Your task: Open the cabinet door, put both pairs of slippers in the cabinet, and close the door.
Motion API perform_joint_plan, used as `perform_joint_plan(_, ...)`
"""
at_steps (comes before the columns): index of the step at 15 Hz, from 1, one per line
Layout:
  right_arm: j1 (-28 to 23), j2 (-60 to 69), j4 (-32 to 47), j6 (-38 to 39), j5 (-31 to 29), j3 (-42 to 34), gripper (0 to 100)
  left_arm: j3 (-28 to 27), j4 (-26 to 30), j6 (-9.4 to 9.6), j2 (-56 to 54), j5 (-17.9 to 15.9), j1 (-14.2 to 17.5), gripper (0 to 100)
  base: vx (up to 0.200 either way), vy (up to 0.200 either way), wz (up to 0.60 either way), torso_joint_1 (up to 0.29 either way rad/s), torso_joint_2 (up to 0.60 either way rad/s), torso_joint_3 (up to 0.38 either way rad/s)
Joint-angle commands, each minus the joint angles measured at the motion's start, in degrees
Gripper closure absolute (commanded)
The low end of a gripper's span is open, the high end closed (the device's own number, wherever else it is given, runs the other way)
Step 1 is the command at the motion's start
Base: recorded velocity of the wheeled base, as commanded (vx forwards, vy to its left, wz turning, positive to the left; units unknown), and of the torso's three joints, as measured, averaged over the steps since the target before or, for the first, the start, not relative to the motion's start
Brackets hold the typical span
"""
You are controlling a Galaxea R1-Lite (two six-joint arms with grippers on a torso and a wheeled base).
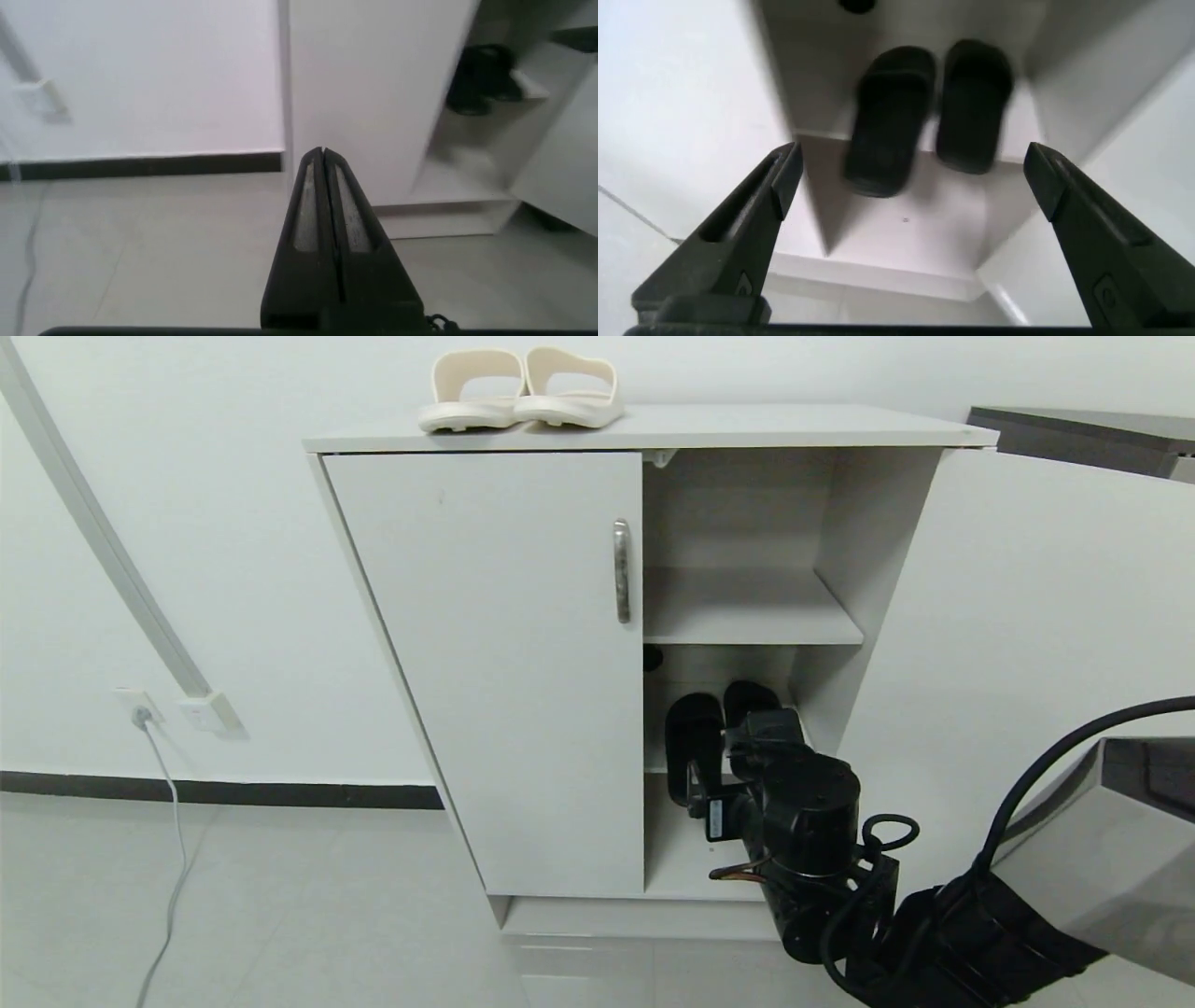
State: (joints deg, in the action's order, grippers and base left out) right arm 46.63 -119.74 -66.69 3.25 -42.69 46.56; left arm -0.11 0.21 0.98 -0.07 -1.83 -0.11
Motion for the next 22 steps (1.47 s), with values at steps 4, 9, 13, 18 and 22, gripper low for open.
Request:
perform_joint_plan(4,0.13,0.03,0.07,0.00,-0.02,-0.41,0,0.02,-0.03,-0.01,0.07,-0.02,-0.07,100,0.000,0.200,0.00,0.004,0.00,0.004)
perform_joint_plan(9,0.13,-0.06,-0.19,0.00,0.06,-0.50,0,0.02,-0.03,-0.10,0.07,-0.02,-0.07,100,0.000,0.200,0.00,0.002,0.00,0.004)
perform_joint_plan(13,0.22,-0.06,-0.19,0.00,0.06,-0.68,0,0.02,-0.03,-0.18,0.07,0.07,-0.07,100,0.000,0.050,0.00,0.001,0.00,0.001)
perform_joint_plan(18,0.22,0.03,-3.00,-0.09,0.06,-1.82,0,0.02,-0.03,-0.27,0.07,0.16,-0.07,100,0.000,0.000,0.00,0.000,0.00,0.000)
perform_joint_plan(22,-0.31,0.03,-5.73,-1.41,0.59,-2.96,0,0.02,-0.03,-0.45,0.07,0.25,-0.07,100,0.000,0.000,0.00,0.000,0.00,0.000)
